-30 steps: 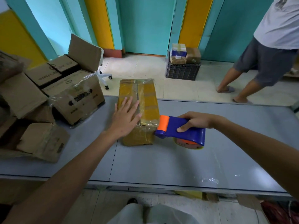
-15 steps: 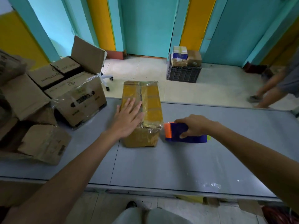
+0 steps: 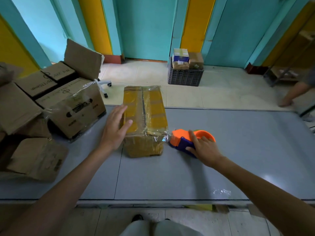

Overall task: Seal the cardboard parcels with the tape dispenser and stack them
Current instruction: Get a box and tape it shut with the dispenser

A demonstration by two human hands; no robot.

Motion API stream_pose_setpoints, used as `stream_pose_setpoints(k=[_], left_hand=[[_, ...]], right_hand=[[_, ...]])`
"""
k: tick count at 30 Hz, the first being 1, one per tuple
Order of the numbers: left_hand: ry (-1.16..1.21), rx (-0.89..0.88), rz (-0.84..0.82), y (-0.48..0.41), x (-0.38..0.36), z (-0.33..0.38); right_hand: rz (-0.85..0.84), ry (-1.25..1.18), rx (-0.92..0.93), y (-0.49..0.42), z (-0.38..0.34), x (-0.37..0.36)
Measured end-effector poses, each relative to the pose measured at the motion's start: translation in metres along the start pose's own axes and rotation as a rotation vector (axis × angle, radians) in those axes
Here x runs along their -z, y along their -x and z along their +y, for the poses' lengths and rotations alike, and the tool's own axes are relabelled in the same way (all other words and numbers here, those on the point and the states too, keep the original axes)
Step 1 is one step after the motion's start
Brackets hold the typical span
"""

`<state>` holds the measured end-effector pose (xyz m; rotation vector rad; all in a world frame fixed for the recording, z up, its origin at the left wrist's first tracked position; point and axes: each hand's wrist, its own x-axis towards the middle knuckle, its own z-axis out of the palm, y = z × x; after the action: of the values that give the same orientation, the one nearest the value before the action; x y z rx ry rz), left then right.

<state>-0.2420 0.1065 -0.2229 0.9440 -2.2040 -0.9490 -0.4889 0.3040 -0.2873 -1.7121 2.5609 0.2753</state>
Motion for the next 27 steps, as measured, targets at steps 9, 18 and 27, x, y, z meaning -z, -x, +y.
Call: stream_pose_setpoints(k=[9, 18, 27], left_hand=[[0.013, -0.039, 0.097, 0.03, 0.017, -0.003], [0.106, 0.03, -0.056, 0.034, 0.01, -0.009], [-0.105, -0.068, 0.019, 0.035, 0.002, -0.008]], right_hand=[[0.206, -0.477, 0.105, 0.009, -0.01, 0.068], [0.131, -0.821, 0.165, 0.001, -0.062, 0.078], [-0.016, -0.164, 0.315, -0.016, -0.065, 0.062]])
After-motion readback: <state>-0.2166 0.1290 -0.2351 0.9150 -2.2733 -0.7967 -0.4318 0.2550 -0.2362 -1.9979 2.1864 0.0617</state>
